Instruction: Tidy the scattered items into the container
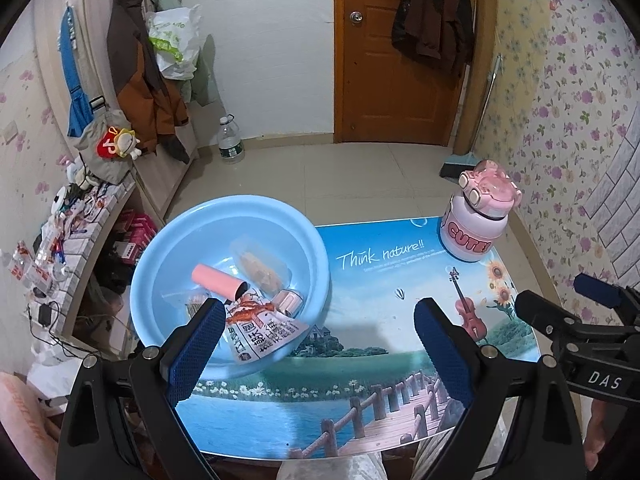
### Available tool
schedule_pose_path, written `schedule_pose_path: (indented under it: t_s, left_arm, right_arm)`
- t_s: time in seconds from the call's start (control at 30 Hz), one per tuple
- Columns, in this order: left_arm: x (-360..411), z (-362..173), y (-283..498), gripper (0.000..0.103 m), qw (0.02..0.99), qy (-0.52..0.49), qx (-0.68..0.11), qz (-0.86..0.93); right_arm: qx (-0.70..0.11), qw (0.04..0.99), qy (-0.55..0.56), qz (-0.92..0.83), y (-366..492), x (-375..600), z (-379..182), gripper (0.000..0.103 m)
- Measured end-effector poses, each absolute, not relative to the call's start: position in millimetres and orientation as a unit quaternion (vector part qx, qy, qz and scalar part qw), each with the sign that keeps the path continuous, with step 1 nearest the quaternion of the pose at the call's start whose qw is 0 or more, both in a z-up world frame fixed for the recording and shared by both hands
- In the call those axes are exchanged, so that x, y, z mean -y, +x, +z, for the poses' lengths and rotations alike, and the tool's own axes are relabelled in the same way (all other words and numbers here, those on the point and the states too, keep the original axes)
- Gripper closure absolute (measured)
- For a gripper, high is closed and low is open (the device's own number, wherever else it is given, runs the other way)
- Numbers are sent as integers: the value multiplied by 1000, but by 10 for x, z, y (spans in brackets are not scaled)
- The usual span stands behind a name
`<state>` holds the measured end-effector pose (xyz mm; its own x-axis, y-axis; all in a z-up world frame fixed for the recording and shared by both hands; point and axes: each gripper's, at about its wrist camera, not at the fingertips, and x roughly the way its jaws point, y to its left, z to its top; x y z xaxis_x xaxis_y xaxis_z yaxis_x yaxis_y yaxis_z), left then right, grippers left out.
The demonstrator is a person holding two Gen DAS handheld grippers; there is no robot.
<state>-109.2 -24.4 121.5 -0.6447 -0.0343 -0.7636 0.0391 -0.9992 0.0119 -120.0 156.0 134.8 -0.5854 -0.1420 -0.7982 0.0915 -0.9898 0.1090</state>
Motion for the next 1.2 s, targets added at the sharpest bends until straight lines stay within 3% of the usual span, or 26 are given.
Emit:
schedule_pose_path:
  t_s: [1.2]
  left_arm:
    - [439,508,-434,7,36,399,-48,-915]
  right_arm:
    - [4,84,428,-900,-649,-1454,691,0]
